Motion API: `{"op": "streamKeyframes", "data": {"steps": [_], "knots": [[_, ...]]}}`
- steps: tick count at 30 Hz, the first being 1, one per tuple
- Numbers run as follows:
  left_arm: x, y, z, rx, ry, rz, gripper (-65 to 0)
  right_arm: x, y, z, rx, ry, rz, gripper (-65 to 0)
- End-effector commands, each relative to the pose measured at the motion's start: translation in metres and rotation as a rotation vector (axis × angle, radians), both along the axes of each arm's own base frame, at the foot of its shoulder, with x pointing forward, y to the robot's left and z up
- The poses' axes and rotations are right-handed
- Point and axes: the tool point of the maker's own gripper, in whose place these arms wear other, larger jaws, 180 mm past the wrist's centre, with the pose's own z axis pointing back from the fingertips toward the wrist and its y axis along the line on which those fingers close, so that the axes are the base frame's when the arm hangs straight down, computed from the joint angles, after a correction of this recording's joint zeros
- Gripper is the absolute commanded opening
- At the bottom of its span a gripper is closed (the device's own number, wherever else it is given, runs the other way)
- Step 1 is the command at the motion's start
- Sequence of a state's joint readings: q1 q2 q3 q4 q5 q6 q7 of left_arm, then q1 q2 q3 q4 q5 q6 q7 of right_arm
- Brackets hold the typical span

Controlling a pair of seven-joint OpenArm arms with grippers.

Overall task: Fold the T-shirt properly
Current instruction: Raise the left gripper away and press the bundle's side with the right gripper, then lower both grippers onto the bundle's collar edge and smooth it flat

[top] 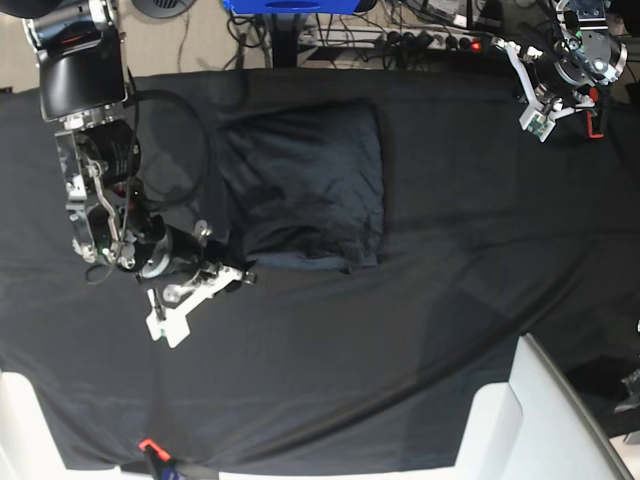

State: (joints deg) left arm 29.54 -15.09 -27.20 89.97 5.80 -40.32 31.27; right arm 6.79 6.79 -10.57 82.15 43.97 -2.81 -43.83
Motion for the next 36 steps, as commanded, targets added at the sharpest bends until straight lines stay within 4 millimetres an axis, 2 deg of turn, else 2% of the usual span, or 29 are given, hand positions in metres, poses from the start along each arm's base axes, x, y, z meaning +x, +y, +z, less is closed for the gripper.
{"op": "streamKeyframes", "data": {"steps": [1,6,13,16,25,31,33,36], "knots": [[0.005,0.006,0.006,0.013,-0.021,-0.001,-65.0,0.007,0.002,0.013,0.017,-0.056,0.008,-64.8],[0.004,0.006,0.005,0.012,-0.018,0.001,-65.0,0.002,0.000,0.007,0.025,-0.086,-0.023,-64.8],[0.004,0.006,0.005,0.012,-0.017,0.002,-65.0,-0.001,0.001,0.030,0.046,-0.196,-0.053,-64.8],[0.012,0.006,0.007,0.012,-0.036,0.002,-65.0,-0.001,0.001,0.030,0.046,-0.194,-0.052,-64.8],[0.019,0.002,0.007,0.005,-0.047,-0.003,-65.0,-0.007,-0.010,-0.018,0.016,-0.063,-0.081,-64.7],[0.019,0.002,0.007,0.004,-0.047,-0.005,-65.0,-0.005,-0.012,-0.023,0.008,-0.047,-0.082,-63.9],[0.020,0.002,0.007,0.004,-0.048,-0.005,-65.0,0.000,-0.012,-0.020,0.008,-0.050,-0.081,-59.9],[0.021,0.002,0.008,0.004,-0.052,-0.005,-65.0,0.001,-0.012,-0.019,0.008,-0.053,-0.079,-46.8]]}}
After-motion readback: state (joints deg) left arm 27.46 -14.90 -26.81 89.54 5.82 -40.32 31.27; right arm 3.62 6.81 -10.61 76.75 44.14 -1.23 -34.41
